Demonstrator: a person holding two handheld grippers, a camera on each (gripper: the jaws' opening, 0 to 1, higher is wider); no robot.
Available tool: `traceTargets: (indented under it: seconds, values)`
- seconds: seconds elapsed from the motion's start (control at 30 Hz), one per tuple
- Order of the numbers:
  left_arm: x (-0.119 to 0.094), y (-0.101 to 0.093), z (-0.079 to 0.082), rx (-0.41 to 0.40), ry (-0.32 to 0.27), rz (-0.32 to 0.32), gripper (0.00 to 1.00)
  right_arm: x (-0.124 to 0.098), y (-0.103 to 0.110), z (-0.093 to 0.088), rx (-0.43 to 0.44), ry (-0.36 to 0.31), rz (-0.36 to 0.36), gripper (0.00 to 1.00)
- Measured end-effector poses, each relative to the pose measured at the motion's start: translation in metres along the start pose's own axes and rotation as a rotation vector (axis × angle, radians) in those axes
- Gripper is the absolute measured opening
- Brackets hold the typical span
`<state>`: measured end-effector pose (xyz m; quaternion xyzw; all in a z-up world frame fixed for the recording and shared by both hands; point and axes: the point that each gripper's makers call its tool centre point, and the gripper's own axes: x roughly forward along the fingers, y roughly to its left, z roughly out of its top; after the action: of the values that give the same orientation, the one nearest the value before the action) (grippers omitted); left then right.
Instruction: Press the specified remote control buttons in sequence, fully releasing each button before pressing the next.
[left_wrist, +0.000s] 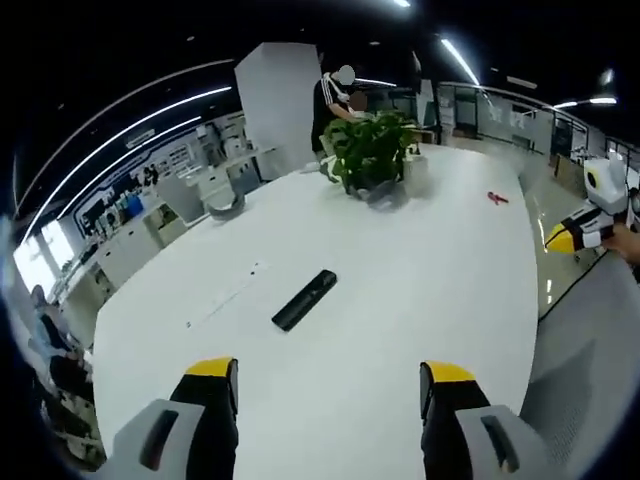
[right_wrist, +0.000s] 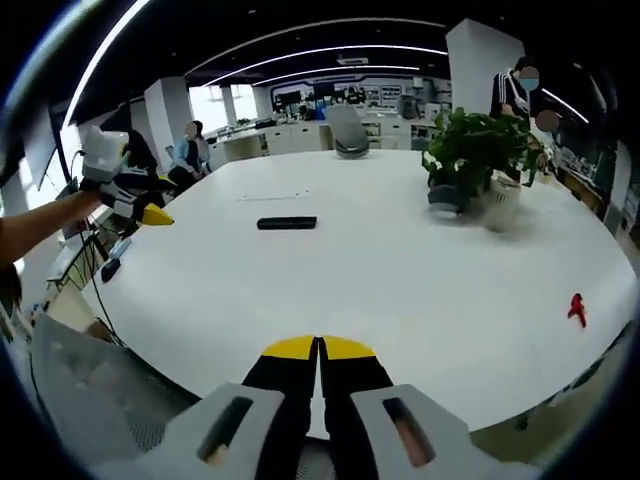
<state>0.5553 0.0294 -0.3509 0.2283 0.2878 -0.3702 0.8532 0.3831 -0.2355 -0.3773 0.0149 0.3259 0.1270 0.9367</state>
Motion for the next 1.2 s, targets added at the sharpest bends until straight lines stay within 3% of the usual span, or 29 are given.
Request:
traceTargets:
  seconds: [0.4,1.2]
  values:
    - [0.045,0.015,0.013,0.103,0.044,-0.067,0.7,0.002,-0.001,-0.007,-0.015,0.045,-0.016,0.0]
    - [0.144,0.051,0.015,0.283,0.188,-0.174,0.49,0.007,-0.005,-0.018,-0.027,0.115,-0.034,0.0]
